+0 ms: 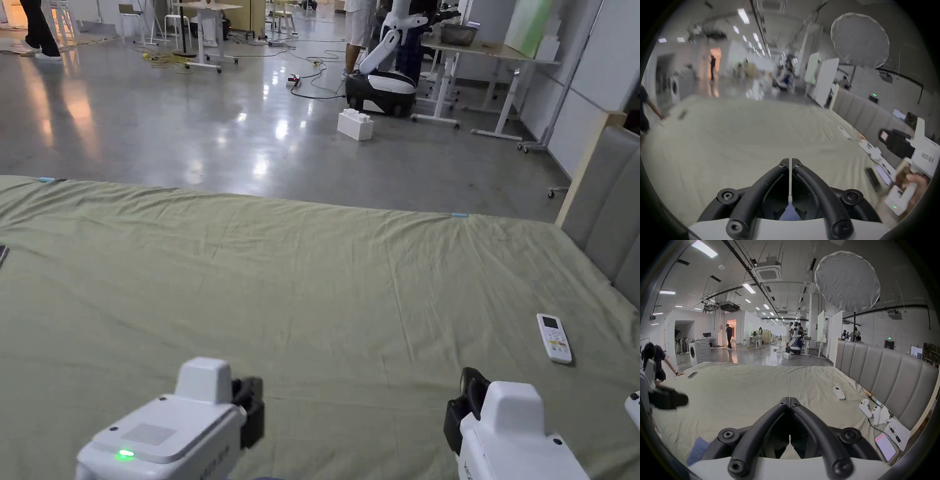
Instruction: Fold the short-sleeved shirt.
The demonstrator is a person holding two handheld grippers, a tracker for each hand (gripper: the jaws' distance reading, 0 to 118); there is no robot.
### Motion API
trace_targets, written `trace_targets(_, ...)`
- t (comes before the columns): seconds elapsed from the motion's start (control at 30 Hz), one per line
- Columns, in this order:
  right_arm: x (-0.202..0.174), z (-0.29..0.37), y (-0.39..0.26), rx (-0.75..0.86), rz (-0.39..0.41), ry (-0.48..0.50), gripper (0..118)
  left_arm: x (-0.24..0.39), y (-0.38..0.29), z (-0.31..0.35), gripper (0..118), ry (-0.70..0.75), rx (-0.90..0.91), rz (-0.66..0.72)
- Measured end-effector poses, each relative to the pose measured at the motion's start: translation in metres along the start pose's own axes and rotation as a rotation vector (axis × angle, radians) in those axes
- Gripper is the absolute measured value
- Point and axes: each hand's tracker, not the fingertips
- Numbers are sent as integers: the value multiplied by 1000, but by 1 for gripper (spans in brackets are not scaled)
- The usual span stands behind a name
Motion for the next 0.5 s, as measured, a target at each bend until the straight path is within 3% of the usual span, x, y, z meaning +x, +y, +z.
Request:
trace_targets(0.1,-4,0,12,52,5,-2,0,-18,19,14,2,142,175,-53)
trace_targets(0.23,-9,1,24,112,5,-17,0,-43,31,23,2,294,275,-77)
trace_targets(0.5,-13,0,40,170,-7,-47,0,-68,32,43,2,375,341,-126)
